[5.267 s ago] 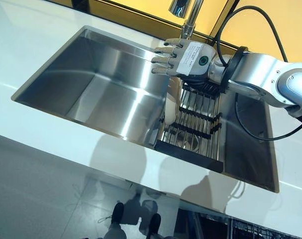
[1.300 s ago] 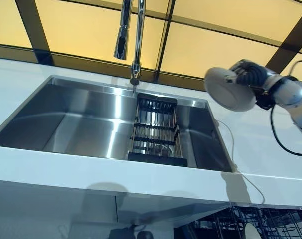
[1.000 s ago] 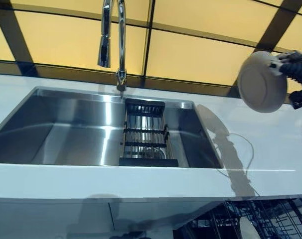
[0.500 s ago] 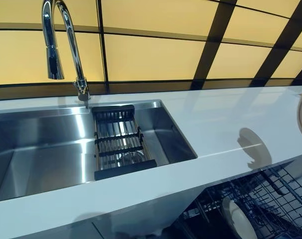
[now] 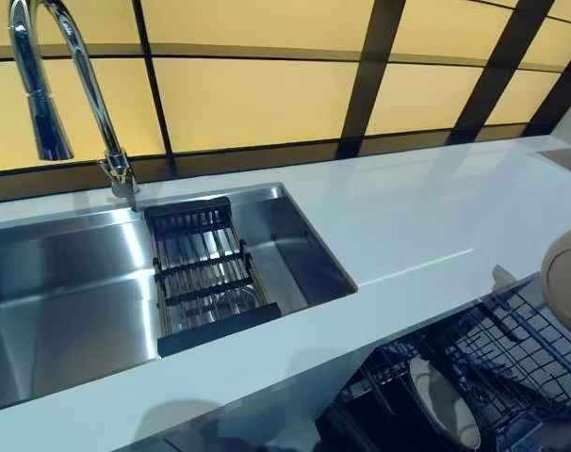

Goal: Take plates into dishwasher

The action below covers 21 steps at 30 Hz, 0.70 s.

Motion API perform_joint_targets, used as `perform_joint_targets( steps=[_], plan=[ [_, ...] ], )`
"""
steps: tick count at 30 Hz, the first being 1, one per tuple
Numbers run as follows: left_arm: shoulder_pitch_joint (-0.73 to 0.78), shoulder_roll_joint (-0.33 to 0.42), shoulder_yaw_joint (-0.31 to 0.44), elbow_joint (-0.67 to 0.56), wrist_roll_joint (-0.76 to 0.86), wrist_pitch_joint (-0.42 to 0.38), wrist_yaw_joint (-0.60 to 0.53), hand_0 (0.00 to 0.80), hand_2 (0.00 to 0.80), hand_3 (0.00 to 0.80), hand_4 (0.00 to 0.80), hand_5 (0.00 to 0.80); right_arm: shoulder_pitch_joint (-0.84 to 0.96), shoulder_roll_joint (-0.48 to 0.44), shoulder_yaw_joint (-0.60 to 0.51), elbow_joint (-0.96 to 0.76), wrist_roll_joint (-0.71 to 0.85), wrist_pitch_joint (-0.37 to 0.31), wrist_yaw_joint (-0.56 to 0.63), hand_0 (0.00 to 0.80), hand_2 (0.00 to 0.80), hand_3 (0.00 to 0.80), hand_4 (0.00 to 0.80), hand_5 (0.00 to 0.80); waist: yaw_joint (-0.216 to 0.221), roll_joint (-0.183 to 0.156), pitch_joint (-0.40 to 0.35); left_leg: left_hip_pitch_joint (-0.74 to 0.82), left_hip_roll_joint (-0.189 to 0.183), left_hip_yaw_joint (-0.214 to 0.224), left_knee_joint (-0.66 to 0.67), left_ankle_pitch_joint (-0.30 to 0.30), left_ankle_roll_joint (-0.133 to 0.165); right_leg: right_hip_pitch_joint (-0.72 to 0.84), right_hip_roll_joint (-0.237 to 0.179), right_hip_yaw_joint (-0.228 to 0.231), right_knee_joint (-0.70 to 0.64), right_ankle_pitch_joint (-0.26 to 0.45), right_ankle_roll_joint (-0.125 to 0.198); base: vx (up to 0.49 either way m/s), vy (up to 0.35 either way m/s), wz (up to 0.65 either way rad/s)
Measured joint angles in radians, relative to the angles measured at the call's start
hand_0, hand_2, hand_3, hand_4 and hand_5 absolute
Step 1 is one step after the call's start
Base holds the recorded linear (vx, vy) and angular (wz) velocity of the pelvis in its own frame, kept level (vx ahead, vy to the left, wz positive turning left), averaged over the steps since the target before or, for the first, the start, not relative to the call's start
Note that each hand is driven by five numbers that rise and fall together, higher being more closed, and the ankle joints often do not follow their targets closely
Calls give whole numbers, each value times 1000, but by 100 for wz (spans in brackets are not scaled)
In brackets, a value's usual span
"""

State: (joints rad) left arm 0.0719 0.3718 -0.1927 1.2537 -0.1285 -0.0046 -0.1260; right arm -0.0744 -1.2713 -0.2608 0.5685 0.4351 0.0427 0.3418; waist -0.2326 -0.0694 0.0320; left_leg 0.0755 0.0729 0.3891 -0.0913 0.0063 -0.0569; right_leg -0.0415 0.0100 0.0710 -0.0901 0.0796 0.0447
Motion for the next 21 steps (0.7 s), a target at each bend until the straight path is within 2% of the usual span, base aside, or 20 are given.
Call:
perform_joint_targets(
  steps=[6,8,16,21],
  plan=[
    [-38,0,-1,-19,37,13,0,0,0,0,0,0,21,5,42,-34,-103,0,23,800,800,800,800,800,-13,17,18,-6,2,6,0,-1,-1,-9,4,2,0,0,0,-53,-67,-4],
    [-45,0,-1,-18,37,20,-1,0,0,0,0,0,20,22,68,-72,-132,-2,27,800,800,800,800,800,-26,17,19,-19,1,11,0,-1,-1,-24,2,1,0,2,2,-53,-53,-6],
    [-55,4,-1,-18,38,33,-12,0,0,0,0,0,39,104,117,-108,-231,-2,38,800,800,800,800,800,-33,22,42,-22,1,37,2,-2,-6,-38,3,1,1,10,2,-52,-26,-9],
    [-54,2,-1,-18,38,41,-17,0,0,0,0,0,46,147,119,-191,-312,-6,32,800,800,800,800,800,-50,43,60,-37,-1,59,2,-3,-7,-66,-3,-14,0,17,3,-39,3,-15]
  ],
)
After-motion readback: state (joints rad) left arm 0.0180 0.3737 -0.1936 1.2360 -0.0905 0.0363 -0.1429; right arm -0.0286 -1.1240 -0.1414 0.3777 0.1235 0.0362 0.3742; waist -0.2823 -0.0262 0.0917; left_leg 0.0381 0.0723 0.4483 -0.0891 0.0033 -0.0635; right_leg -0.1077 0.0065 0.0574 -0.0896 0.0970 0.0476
